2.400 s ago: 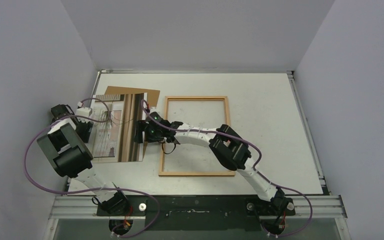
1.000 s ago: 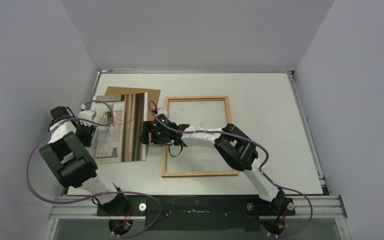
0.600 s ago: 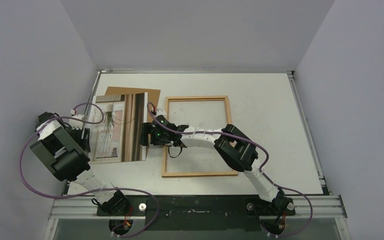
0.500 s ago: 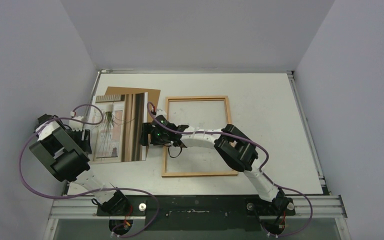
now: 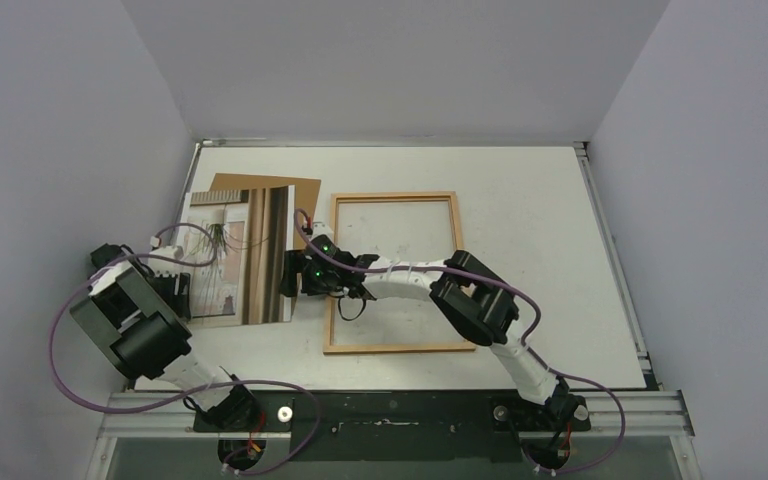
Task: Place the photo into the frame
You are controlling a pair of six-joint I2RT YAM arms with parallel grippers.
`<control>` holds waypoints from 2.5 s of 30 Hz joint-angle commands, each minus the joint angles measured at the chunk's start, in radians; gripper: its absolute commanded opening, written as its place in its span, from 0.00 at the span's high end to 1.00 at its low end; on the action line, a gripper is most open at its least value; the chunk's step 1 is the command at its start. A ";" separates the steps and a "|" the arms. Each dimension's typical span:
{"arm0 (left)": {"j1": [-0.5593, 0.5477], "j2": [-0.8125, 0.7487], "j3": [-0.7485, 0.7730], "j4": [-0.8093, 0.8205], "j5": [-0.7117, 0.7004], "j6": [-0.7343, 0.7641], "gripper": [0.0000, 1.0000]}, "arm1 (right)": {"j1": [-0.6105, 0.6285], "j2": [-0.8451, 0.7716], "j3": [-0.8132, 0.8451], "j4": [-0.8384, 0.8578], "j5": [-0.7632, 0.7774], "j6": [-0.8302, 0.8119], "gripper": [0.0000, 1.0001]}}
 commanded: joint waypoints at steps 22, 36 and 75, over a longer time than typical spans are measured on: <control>-0.023 0.009 -0.042 0.136 -0.025 -0.013 0.40 | 0.008 -0.120 -0.108 0.058 0.012 0.016 0.28; -0.107 -0.079 -0.119 0.043 0.084 -0.002 0.42 | -0.009 -0.109 -0.149 0.108 -0.035 0.083 0.28; -0.104 -0.135 -0.239 0.583 -0.421 0.171 0.45 | -0.017 -0.122 -0.185 0.131 -0.041 0.087 0.28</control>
